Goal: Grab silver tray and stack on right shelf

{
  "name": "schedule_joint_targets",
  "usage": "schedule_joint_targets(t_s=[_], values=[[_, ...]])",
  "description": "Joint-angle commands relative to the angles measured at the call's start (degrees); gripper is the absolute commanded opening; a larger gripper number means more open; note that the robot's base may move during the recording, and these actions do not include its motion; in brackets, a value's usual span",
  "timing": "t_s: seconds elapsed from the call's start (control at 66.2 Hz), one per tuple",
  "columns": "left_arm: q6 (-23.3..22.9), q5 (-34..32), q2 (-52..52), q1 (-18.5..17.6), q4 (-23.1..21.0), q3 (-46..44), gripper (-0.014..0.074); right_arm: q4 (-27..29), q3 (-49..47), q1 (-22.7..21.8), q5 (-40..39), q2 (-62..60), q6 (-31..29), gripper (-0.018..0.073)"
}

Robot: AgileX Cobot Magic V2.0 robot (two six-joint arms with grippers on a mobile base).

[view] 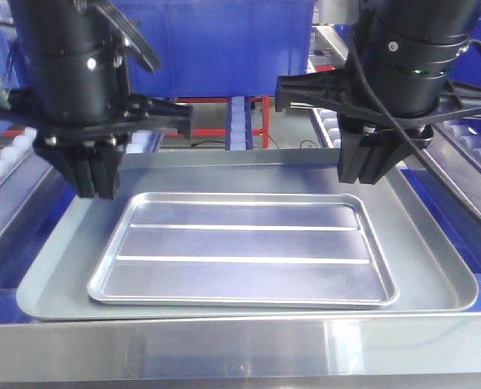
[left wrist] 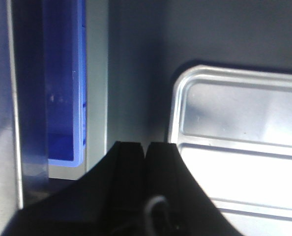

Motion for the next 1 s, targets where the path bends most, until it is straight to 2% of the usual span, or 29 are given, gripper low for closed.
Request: schedule_joint_targets(t_s=[0.0, 0.045, 0.196, 0.347, 0.408, 0.483, 0.559, 0.649, 0.861, 0.982], values=[[1.0, 1.1, -2.5, 0.0, 1.4, -2.4, -0.0091, -1.0, -2.1, -0.2, -1.8, -2.6, -0.3, 0.0057], [2.5, 0.7, -2.7, 0.0, 0.3, -2.5, -0.0089, -1.0, -2.5, -0.2, -0.9, -2.8, -0.3, 0.0057], [2.6, -3.0, -4.9, -0.5, -2.2, -2.0, -0.0089, -0.9, -2.7, 0.8, -1.9, -5.7, -1.6, 0.0057], [2.3, -9.7, -9.1, -3.6, -2.2, 1.6, -0.0089, -2.2, 1.6, 3.5, -7.5, -10.0, -5.1, 0.0057], [1.5, -12.2, -11.1, -5.2, -1.3, 4.3, -0.0089, -2.9, 4.4, 4.6, -10.2, -11.7, -5.3, 0.0057], [-2.7, -16.6, -14.6, -7.5, 1.0, 9.3, -0.0089, -4.4, 9.2, 6.3, -14.7, -15.8, -5.3, 0.0057], [-5.0, -22.2, -18.0, -8.8, 2.2, 14.1, -0.0089, -5.2, 12.9, 7.4, -18.1, -19.6, -5.3, 0.0057], [-5.1, -30.4, -23.7, -10.0, 2.0, 21.1, -0.0089, -6.2, 17.7, 8.1, -21.3, -25.5, -5.3, 0.0057], [-5.1, -41.5, -35.7, -10.1, 1.9, 32.3, -0.0089, -8.7, 25.2, 8.1, -22.0, -38.1, -5.3, 0.0057], [-5.1, -46.7, -43.5, -10.1, 3.9, 37.5, -0.0089, -9.3, 28.8, 8.1, -22.0, -45.3, -5.3, 0.0057]])
